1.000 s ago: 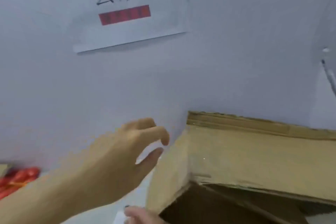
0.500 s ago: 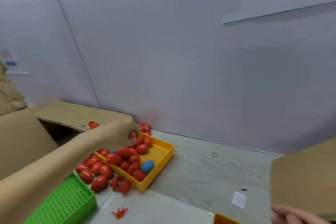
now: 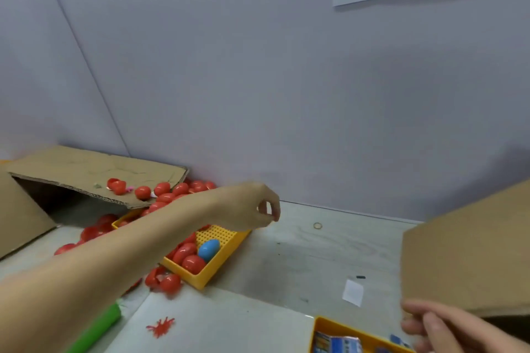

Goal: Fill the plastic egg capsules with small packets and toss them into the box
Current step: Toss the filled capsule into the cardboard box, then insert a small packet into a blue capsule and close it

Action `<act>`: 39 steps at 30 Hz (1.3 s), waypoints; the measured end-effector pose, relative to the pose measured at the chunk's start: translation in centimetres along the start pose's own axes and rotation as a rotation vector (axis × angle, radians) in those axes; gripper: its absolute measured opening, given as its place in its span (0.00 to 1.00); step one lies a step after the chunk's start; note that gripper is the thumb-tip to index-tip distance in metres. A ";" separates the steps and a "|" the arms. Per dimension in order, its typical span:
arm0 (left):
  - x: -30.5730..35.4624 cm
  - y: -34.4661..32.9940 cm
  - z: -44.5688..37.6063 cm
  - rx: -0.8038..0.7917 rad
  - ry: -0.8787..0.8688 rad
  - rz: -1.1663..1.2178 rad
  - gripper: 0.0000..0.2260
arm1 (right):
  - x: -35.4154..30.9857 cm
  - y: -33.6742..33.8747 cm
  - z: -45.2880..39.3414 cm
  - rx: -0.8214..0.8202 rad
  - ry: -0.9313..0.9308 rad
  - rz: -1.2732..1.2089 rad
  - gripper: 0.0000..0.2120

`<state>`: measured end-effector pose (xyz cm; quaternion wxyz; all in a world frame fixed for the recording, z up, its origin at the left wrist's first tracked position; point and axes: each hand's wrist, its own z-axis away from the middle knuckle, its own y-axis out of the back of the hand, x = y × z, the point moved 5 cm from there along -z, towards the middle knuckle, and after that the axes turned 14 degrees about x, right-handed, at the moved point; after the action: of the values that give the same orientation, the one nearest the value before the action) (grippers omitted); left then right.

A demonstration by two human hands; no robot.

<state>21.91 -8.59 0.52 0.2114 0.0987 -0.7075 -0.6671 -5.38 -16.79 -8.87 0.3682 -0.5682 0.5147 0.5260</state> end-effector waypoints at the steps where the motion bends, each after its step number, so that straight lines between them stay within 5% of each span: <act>1: 2.1 -0.6 0.4 -0.034 -0.059 0.062 0.06 | -0.2 -0.1 0.3 -0.025 -0.001 0.031 0.22; 6: 9.9 -2.2 2.4 -0.239 -0.154 0.287 0.08 | -1.1 0.9 0.8 -0.067 0.040 0.159 0.23; 11: 11.7 -2.6 4.3 0.066 0.079 0.515 0.07 | -1.7 1.4 0.9 -0.101 0.000 0.181 0.15; 24: 14.4 -6.7 9.7 -0.169 -0.009 0.282 0.09 | -1.7 1.7 1.1 -0.110 0.107 0.192 0.11; 28: 16.0 -7.8 9.6 -0.154 -0.053 0.244 0.13 | -1.7 1.7 1.3 -0.094 0.120 0.150 0.10; 36: 15.8 -7.3 9.5 -0.109 -0.133 0.356 0.02 | -1.9 1.8 1.2 -0.101 0.120 0.118 0.10; 39: 15.1 -6.7 9.2 -0.077 -0.120 0.397 0.09 | -1.9 1.9 1.2 -0.101 0.094 0.079 0.11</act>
<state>3.48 -7.24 -3.75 0.2998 -0.0907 -0.6984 -0.6435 -7.36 -15.65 -6.97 0.2937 -0.5893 0.5263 0.5381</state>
